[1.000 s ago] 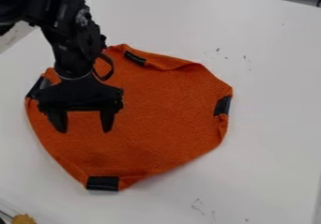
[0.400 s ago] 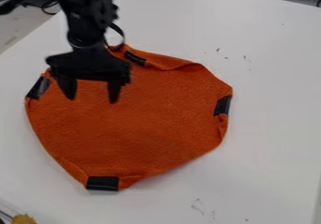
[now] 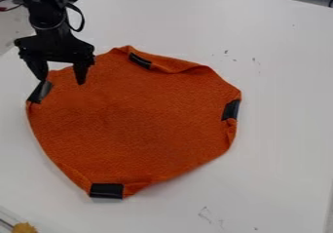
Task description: Fold the cloth from left to right
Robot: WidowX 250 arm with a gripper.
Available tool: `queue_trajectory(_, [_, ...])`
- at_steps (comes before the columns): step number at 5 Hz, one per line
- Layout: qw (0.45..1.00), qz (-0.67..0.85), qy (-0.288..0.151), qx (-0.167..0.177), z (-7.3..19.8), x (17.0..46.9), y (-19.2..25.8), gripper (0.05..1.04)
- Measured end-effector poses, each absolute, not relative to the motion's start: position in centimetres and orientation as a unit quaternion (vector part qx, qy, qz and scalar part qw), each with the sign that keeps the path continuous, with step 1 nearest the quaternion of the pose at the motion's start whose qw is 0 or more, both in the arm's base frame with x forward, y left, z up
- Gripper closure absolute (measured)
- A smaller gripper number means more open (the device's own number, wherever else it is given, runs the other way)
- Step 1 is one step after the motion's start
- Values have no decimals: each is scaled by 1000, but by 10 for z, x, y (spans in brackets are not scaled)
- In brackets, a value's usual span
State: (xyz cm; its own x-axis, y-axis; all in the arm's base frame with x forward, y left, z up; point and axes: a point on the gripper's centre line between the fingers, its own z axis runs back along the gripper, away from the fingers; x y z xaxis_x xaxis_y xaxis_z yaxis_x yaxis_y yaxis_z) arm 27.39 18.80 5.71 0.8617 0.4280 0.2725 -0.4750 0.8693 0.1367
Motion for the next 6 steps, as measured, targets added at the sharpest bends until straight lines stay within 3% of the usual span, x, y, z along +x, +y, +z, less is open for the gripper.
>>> queue_trajectory(1, [960, 237, -106, 106, 47, 277, 206, 83])
queue_trajectory(4, [946, 290, -80, 119, 16, 249, 252, 82])
queue_trajectory(5, [947, 289, -83, 113, 12, 253, 257, 129])
queue_trajectory(6, [946, 293, -86, 108, 9, 258, 260, 384])
